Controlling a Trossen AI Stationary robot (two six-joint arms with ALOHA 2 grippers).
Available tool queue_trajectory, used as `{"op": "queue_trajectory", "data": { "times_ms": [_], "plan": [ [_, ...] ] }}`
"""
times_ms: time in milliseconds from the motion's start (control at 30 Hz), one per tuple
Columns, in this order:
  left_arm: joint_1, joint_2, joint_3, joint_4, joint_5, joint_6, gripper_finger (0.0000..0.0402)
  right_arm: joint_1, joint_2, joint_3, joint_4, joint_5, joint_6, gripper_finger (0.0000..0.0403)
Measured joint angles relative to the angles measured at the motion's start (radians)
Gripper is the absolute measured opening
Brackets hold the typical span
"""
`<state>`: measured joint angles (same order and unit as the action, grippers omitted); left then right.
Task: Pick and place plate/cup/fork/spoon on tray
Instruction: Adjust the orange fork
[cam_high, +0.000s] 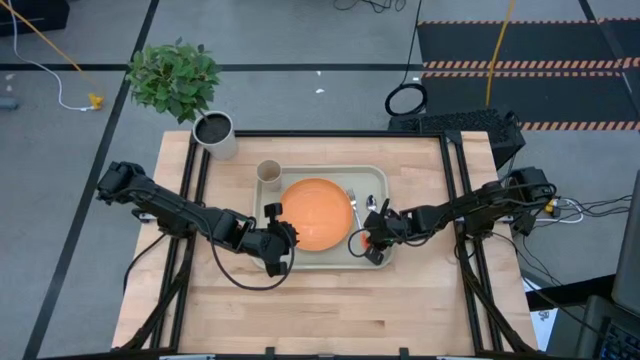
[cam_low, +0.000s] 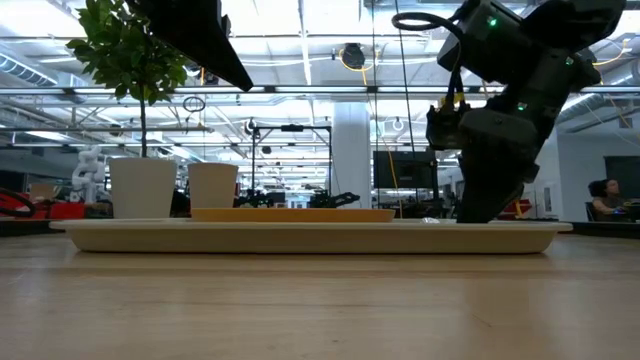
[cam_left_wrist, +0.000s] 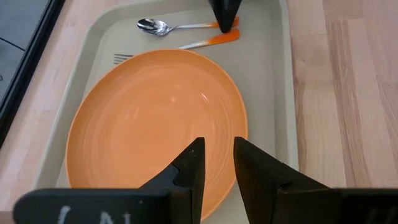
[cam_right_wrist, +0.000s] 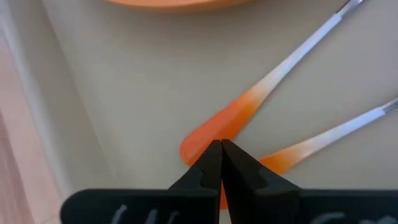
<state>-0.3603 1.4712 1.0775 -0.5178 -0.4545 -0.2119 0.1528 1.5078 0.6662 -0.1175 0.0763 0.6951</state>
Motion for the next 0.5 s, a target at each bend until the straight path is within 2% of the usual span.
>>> {"op": "queue_trajectory", "data": {
  "times_ms": [500],
  "plan": [
    [0.000,0.000,0.000,0.010,0.000,0.006,0.0088,0.033,0.015,0.002,0.041,-0.023,-0.030,0.0000]
  ]
}}
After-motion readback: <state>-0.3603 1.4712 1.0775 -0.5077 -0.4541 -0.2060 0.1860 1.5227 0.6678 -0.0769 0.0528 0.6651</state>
